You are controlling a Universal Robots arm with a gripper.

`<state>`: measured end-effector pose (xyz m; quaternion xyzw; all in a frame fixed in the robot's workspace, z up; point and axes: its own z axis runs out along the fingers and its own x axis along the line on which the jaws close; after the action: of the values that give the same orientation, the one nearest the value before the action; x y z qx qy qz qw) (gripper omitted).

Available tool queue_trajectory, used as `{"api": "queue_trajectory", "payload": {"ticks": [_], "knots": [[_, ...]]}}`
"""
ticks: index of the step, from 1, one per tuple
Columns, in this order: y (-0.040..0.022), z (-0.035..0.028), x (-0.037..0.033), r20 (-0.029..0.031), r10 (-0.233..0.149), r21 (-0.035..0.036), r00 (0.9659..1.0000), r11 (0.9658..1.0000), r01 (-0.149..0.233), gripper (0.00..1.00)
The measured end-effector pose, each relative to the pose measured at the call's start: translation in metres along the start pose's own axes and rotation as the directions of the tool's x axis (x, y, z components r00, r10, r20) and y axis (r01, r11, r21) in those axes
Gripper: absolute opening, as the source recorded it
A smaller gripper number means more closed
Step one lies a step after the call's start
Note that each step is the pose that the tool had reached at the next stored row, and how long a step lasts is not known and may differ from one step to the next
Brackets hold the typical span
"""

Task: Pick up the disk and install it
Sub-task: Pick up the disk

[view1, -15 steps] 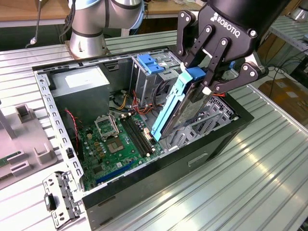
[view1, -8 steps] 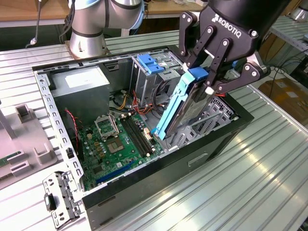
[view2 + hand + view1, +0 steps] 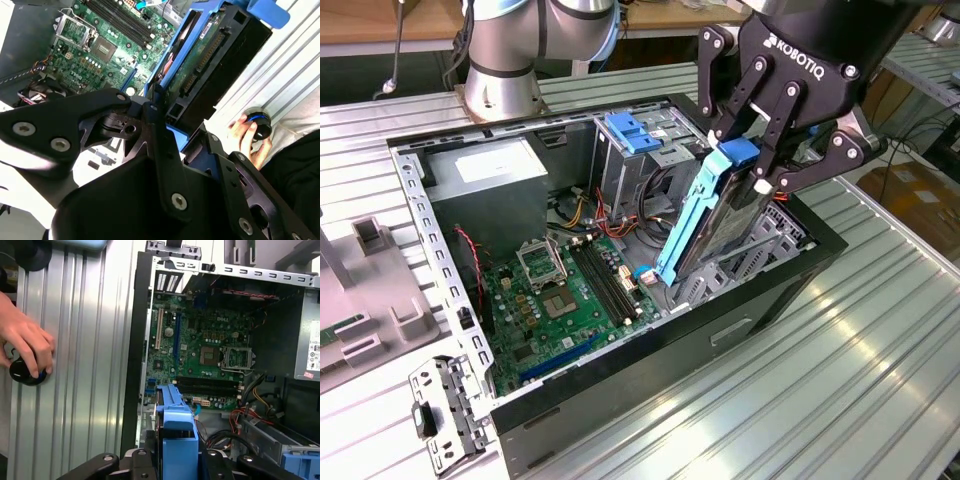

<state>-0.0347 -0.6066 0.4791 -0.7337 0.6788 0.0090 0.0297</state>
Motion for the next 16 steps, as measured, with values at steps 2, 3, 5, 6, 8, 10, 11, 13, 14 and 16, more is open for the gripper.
{"api": "queue_trajectory", "payload": {"ticks": [2, 3, 5, 6, 8, 10, 11, 13, 14, 16], "knots": [[0.0001, 0.0006, 0.0001, -0.0007, 0.025, 0.0014, 0.9997, 0.9997, -0.025, 0.37], [0.0000, 0.0007, 0.0001, -0.0016, 0.038, 0.0020, 0.9993, 0.9993, -0.038, 0.37], [0.0000, 0.0010, 0.0001, -0.0040, 0.067, 0.0036, 0.9977, 0.9977, -0.067, 0.37], [0.0001, 0.0014, 0.0001, -0.0062, 0.096, 0.0052, 0.9954, 0.9954, -0.096, 0.37], [0.0001, 0.0017, 0.0001, -0.0085, 0.121, 0.0067, 0.9926, 0.9926, -0.121, 0.37], [-0.0030, 0.0018, 0.0004, -0.0114, 0.131, 0.0074, 0.9913, 0.9914, -0.131, 0.37], [-0.0045, 0.0019, 0.0005, -0.0116, 0.131, 0.0074, 0.9913, 0.9914, -0.131, 0.37], [-0.0076, 0.0019, 0.0007, -0.0122, 0.131, 0.0074, 0.9913, 0.9914, -0.131, 0.37], [-0.0090, 0.0020, 0.0008, -0.0123, 0.131, 0.0074, 0.9913, 0.9914, -0.131, 0.37], [-0.0108, 0.0021, 0.0010, -0.0122, 0.131, 0.0074, 0.9913, 0.9914, -0.131, 0.37]]}}
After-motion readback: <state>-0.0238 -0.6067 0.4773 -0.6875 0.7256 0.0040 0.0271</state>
